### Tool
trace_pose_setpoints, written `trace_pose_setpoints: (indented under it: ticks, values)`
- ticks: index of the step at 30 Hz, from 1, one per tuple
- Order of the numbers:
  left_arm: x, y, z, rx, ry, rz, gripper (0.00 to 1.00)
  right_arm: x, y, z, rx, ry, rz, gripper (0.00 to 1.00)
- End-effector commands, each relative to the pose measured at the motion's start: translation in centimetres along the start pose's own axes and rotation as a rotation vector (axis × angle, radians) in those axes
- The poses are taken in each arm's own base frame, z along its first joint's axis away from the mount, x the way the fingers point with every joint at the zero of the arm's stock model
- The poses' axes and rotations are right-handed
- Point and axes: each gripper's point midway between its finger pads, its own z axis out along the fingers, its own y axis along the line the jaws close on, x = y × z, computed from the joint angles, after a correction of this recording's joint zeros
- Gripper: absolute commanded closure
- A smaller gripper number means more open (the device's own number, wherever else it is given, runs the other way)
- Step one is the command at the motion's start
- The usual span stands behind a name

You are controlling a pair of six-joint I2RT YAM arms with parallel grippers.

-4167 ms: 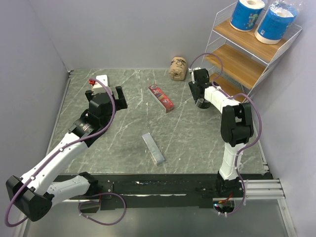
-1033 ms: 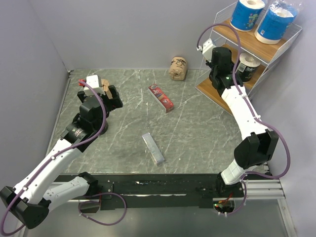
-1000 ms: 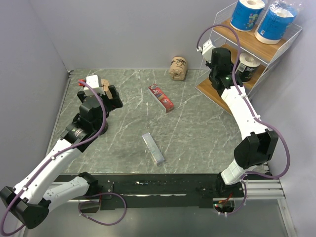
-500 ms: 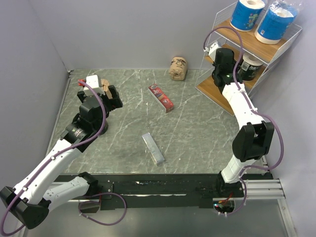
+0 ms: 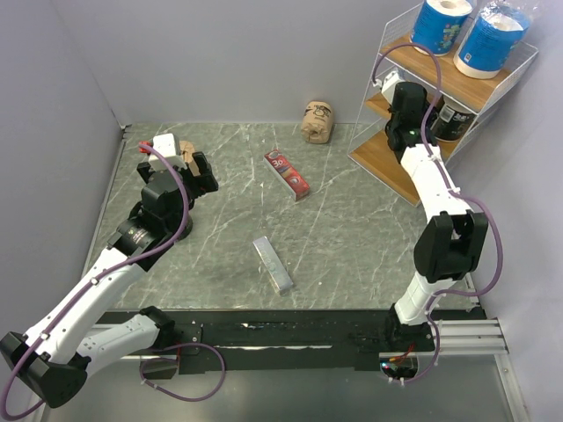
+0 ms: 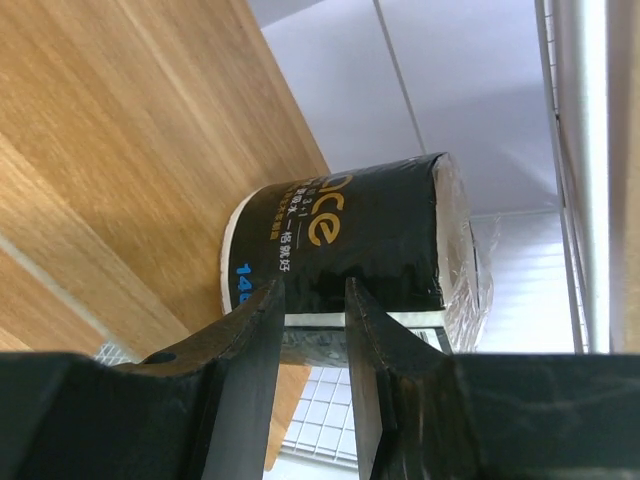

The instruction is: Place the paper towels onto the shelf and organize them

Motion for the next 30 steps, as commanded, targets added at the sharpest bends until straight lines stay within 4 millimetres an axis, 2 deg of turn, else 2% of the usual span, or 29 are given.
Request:
trace_pose_setpoints:
  ticks: [1,3,6,7,8,10,11,14,15,17,18,19,20,21,22,23,24,25,26,27,28,29,30]
  values:
    - [-1.0,-0.1,0.1,0.000,-0.035,-0.021,0.04,-1.4,-2.4,-0.9,0.052,-0.051,0.094,0.62]
    - [-1.1,0.0,0.0,0.000,-0.039,-0.024,0.04,-2.3,-1.8,-1.8,0.005,-0.085,0.112,0.62]
    - [-1.1,0.1,0.0,-0.006,-0.040,-0.027,0.04,-5.1,-1.1,-4.3,-0.023,-0.165,0.138,0.61]
    - [-1.1,0.2,0.0,-0.010,-0.042,-0.029,0.03,-5.4,-1.2,-5.2,-0.014,-0.179,0.130,0.61]
    - [-1.1,0.2,0.0,-0.012,-0.041,-0.029,0.04,-6.9,-0.5,-6.8,-0.023,-0.219,0.129,0.61]
    - [-1.0,0.3,0.1,-0.023,-0.043,-0.034,0.04,-7.7,-0.7,-9.1,-0.026,-0.243,0.193,0.60]
    - [-0.9,0.5,0.1,-0.034,-0.041,-0.035,0.04,-9.1,0.2,-11.1,-0.064,-0.285,0.215,0.59]
    - [-0.5,1.1,0.3,-0.076,-0.047,-0.039,0.04,-10.0,1.1,-15.5,-0.148,-0.347,0.331,0.52]
    - [-0.3,1.3,0.4,-0.090,-0.049,-0.047,0.03,-10.9,2.3,-17.7,-0.199,-0.394,0.341,0.49]
    - [0.0,1.8,0.6,-0.132,-0.042,-0.053,0.04,-10.2,3.4,-20.4,-0.263,-0.418,0.413,0.45]
    - [-0.4,2.0,0.7,-0.149,-0.044,-0.089,0.03,-10.1,5.5,-22.1,-0.327,-0.437,0.405,0.40]
    - [0.1,2.7,0.6,-0.182,-0.024,-0.083,0.04,-9.9,5.2,-23.7,-0.372,-0.460,0.492,0.36]
    - [0.5,3.2,0.8,-0.212,-0.010,-0.089,0.02,-9.6,6.1,-24.9,-0.422,-0.467,0.507,0.32]
    - [0.0,3.9,0.9,-0.241,-0.016,-0.145,0.01,-9.0,7.7,-25.8,-0.482,-0.458,0.544,0.22]
    - [0.3,4.6,0.9,-0.267,0.000,-0.162,0.01,-8.9,8.0,-27.9,-0.540,-0.491,0.554,0.16]
    - [1.1,5.8,1.2,-0.303,0.036,-0.199,0.03,-8.1,8.8,-28.7,-0.577,-0.483,0.545,0.09]
    - [1.4,6.4,1.2,-0.318,0.057,-0.216,0.05,-7.1,10.2,-29.3,-0.606,-0.463,0.537,0.06]
    - [1.7,7.1,1.3,-0.334,0.072,-0.235,0.06,-6.9,10.7,-31.3,-0.659,-0.481,0.574,0.03]
    - [2.4,8.6,1.2,-0.381,0.097,-0.262,0.10,-6.6,11.6,-32.2,-0.710,-0.488,0.576,0.00]
    - [3.0,8.9,1.3,-0.383,0.128,-0.282,0.12,-5.7,13.4,-32.9,-0.761,-0.469,0.579,0.00]
    - [3.5,9.4,1.4,-0.392,0.150,-0.297,0.12,-5.4,13.7,-34.2,-0.806,-0.490,0.586,0.00]
    - [4.0,10.9,1.4,-0.438,0.168,-0.317,0.13,-5.0,14.3,-34.8,-0.842,-0.493,0.586,0.00]
    - [4.3,11.1,1.4,-0.439,0.192,-0.337,0.13,-4.4,15.1,-35.2,-0.867,-0.473,0.599,0.01]
